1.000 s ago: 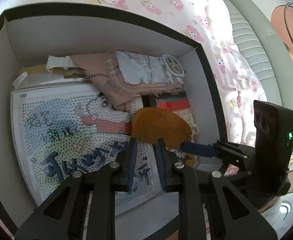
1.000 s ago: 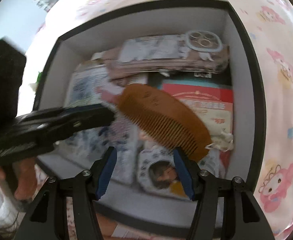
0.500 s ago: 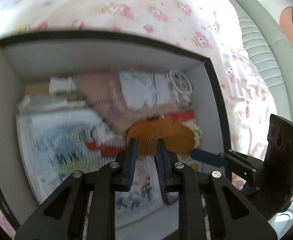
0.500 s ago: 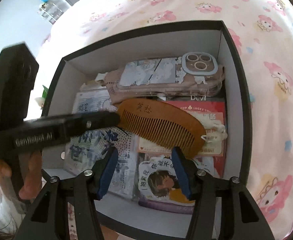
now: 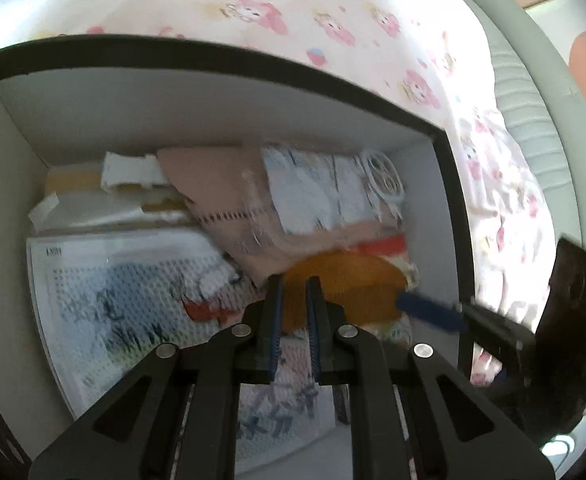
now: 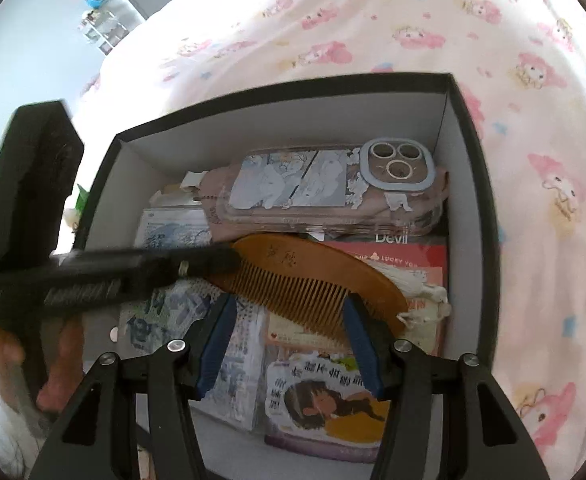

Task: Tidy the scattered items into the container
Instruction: 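Lower the wooden comb into the box and open the right gripper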

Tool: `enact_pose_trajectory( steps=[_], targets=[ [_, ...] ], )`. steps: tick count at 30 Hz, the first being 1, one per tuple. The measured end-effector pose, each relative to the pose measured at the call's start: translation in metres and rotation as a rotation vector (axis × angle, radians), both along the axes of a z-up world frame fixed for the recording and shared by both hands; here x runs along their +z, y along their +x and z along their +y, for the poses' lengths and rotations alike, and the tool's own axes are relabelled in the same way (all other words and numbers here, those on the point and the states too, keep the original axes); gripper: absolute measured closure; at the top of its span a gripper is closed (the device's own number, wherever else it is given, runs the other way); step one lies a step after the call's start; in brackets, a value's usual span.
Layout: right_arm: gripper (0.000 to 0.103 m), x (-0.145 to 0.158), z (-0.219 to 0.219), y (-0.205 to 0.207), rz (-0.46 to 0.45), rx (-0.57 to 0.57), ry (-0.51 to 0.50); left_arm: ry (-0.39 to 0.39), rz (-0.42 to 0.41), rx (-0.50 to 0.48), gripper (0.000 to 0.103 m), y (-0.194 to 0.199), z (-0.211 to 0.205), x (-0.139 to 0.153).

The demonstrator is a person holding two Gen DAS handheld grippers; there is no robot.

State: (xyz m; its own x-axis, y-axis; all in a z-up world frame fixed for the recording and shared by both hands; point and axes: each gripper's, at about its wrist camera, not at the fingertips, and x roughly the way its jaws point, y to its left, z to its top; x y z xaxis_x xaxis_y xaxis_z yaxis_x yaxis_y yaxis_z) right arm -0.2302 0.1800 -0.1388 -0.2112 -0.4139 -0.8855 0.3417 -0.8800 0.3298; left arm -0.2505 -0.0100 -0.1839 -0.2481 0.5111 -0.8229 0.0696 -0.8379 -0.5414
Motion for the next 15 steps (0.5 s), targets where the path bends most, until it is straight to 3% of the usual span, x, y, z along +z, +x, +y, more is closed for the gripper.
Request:
enact_pose_trajectory(
  steps=[4,8,12,15],
  targets=[
    [0.052,-0.014,0.002,-0.006,-0.077,-0.018,-0.034,0.014,-0.039,-0.031,0.093,-0.003,0.009,-0.008],
    [0.052,-0.015,-0.008,-0.01,-0.025,-0.011,0.005,0.058,-0.046,-0.061,0.093,-0.001,0.013,-0.005],
    [0.052,-0.011,-0.011,-0.006,0.001,-0.024,0.025,0.031,-0.006,-0.048,0.093,-0.003,0.011,-0.001],
    [0.052,-0.004,-0.013,0.005,0.054,-0.019,0.072,0.04,-0.032,-0.05,0.093,-0.007,0.012,-0.01]
  ],
)
